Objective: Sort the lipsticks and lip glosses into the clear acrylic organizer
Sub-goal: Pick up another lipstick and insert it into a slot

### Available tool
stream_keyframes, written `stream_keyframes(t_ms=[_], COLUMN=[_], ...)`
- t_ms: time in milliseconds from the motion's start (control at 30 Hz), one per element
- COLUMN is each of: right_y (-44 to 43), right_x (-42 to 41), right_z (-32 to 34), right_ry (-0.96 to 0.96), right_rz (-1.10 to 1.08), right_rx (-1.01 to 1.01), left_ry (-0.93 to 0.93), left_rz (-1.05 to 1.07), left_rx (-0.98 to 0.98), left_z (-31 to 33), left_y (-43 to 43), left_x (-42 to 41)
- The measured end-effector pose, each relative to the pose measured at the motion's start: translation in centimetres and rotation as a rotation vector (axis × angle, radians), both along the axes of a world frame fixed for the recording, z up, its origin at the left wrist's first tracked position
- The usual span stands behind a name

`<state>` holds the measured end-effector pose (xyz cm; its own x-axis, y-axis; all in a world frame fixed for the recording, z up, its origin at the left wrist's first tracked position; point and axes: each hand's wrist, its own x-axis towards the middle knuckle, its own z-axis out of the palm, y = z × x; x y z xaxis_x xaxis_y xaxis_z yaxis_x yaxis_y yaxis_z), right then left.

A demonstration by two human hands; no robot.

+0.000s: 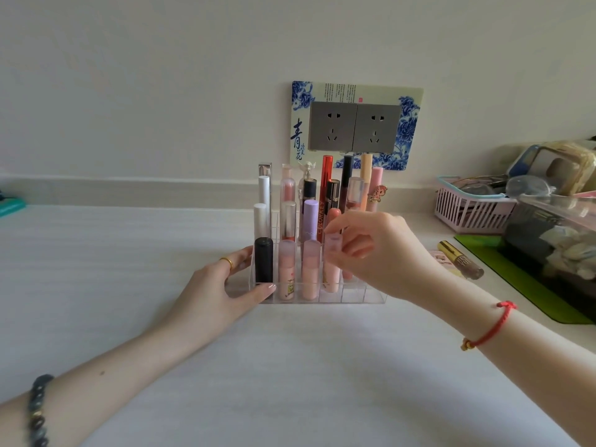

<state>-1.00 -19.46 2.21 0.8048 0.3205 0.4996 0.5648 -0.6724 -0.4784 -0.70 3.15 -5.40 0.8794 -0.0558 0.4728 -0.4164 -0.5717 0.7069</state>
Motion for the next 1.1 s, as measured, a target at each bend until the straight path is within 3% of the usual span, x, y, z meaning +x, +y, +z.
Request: stream_keyframes(t_ms=[600,867,1100], right_y=[-0.4,-2.4,-7.1], right_x=[-0.1,-0.4,0.9], right_z=[0.6,4.0,6.0], right_ry=[-0.002,-0.034,-0.115], right_rz=[-0.024,-0.049,-0.217], right_rx=[-0.065,0.081,0.146], left_ry=[-0.006,0.028,0.053], left_rz=[0.009,0.015,-0.009], left_rx=[0.015,0.012,-0.027], left_z=[0.1,0.4,0.6], left_y=[0.0,0.0,-0.2], left_x=[0.0,-0.4,-0.5])
